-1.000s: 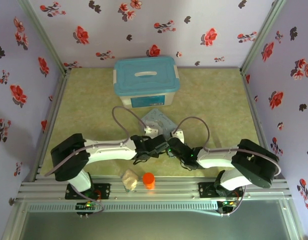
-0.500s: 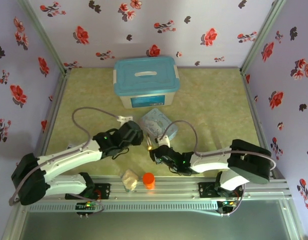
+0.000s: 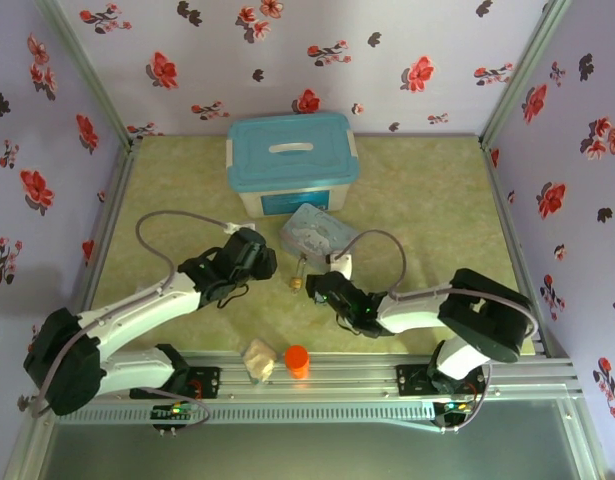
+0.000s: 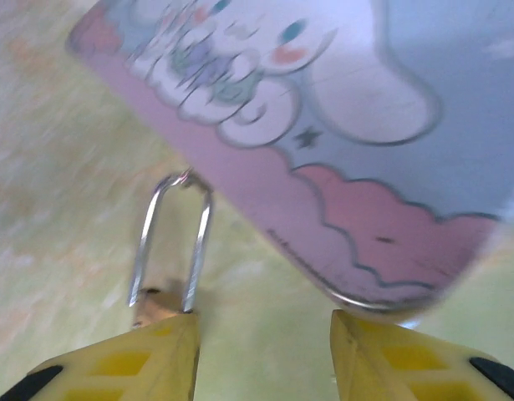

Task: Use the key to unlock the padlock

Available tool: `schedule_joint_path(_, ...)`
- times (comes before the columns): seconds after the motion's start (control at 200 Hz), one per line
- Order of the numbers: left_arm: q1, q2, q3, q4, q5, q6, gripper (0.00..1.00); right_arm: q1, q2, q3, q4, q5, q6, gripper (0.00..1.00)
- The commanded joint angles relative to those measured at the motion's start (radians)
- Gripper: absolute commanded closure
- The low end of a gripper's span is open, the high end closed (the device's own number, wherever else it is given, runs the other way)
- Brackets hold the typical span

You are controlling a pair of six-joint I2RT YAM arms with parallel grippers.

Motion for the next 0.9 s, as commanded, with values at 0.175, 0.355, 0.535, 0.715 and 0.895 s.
schedule_joint_path(0.175, 0.002, 0.055, -0.030, 0.101, 0.071, 0.007, 0.58, -0.206, -0.100, -0.033, -0.127, 0.031, 0.045, 0.55)
schedule_joint_path(0.355, 0.000, 0.098, -0.054, 0.143, 0.105, -0.001, 0.59, -0.199, -0.224, -0.016, -0.270, 0.013, -0.043, 0.56)
schedule_joint_path(0.535, -0.009, 0.166, -0.084, 0.217, 0.122, 0.000, 0.63, -0.143, -0.254, -0.040, -0.258, -0.067, 0.012, 0.54)
schedule_joint_path(0.715, -0.011, 0.312, -0.022, 0.306, 0.073, 0.089, 0.65, -0.119, -0.150, -0.039, -0.154, -0.110, 0.059, 0.54)
schedule_joint_path(0.895, -0.015, 0.398, 0.000, 0.511, 0.111, 0.208, 0.72, -0.117, -0.142, -0.070, -0.120, -0.102, 0.088, 0.55)
